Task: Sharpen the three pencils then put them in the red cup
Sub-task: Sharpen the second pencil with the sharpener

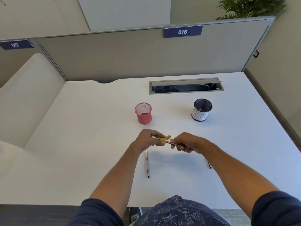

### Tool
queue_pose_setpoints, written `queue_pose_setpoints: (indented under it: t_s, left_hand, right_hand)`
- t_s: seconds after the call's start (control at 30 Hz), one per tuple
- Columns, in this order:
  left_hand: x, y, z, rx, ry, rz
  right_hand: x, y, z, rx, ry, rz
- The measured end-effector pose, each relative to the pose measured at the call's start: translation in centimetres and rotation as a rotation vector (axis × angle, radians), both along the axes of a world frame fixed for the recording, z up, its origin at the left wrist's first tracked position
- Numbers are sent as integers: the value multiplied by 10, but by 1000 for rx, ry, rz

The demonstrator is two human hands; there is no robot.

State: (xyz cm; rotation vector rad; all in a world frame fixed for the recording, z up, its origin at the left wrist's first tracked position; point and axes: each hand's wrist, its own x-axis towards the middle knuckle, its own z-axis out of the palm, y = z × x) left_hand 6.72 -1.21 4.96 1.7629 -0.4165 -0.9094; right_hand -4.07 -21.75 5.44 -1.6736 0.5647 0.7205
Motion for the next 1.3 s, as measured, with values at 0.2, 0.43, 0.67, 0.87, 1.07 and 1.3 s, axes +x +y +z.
queue_pose_setpoints:
  t_s: [0.2, 0.43, 0.67, 0.87, 1.07, 1.3]
  left_hand:
    - [3, 7, -6, 66, 70, 58]
    - [0, 8, -9, -10, 241, 201]
    - [-2, 5, -4, -1, 455, 151]
    - [1, 2, 2, -12, 212, 109]
    - [2, 2, 8, 43, -2, 11]
    - [-2, 3, 4, 60, 3, -37]
  right_hand:
    - [-2, 6, 2, -21, -294, 30]
    - [-7, 15, -18, -960, -988, 156]
    - [-13, 15, -30, -1166, -1310, 192]
    - [-13, 21, -6, -964, -850, 44]
    - [-12, 14, 0, -201, -409, -124]
    - [-16, 5, 5, -33, -195, -1]
